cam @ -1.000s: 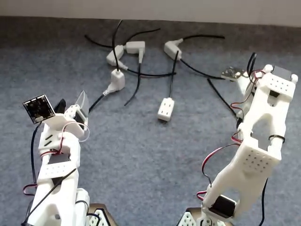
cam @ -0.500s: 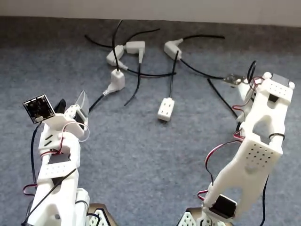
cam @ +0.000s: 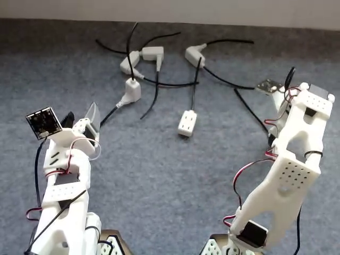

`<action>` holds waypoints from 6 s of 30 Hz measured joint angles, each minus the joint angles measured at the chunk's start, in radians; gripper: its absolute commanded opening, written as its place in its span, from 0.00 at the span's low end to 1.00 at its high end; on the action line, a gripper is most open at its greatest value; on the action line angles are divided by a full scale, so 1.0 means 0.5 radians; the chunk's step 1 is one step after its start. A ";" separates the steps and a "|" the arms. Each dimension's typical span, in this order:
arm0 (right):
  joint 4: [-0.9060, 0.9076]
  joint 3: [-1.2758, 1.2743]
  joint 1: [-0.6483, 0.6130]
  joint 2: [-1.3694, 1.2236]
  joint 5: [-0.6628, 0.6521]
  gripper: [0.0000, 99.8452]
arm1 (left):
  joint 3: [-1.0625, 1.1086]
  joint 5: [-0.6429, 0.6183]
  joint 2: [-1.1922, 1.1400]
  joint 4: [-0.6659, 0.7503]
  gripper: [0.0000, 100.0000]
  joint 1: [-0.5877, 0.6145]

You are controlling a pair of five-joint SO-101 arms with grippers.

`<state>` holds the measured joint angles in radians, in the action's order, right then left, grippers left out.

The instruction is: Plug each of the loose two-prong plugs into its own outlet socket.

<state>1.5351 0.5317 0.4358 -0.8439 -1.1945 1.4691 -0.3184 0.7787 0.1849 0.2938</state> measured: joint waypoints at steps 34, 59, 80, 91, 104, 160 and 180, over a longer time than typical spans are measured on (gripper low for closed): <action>0.374 1.274 -0.009 -0.399 0.242 0.01 | 0.000 0.000 0.000 0.000 0.25 0.000; 0.381 2.056 -0.727 0.442 1.114 0.01 | 0.000 -0.095 0.000 0.224 0.25 -0.215; 0.381 0.721 -1.359 2.062 2.151 0.01 | -0.552 -0.095 0.000 -0.037 0.25 -0.641; 0.381 0.697 -1.629 2.437 2.335 0.01 | -0.994 0.288 0.000 -0.402 0.25 -1.329; 0.381 0.697 -1.697 2.535 2.391 0.01 | -0.586 0.298 0.878 -0.414 0.25 -1.633; -0.571 -1.620 -1.807 4.069 2.209 0.01 | -0.660 0.304 0.565 -0.390 0.25 -1.734; -0.684 -1.989 -1.884 4.290 2.071 0.01 | -0.433 0.589 1.301 -0.549 0.25 -1.985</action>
<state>1.1930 -0.4626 -0.5063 1.3011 -0.1588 1.2528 -0.0238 1.4293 -0.0898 -0.6989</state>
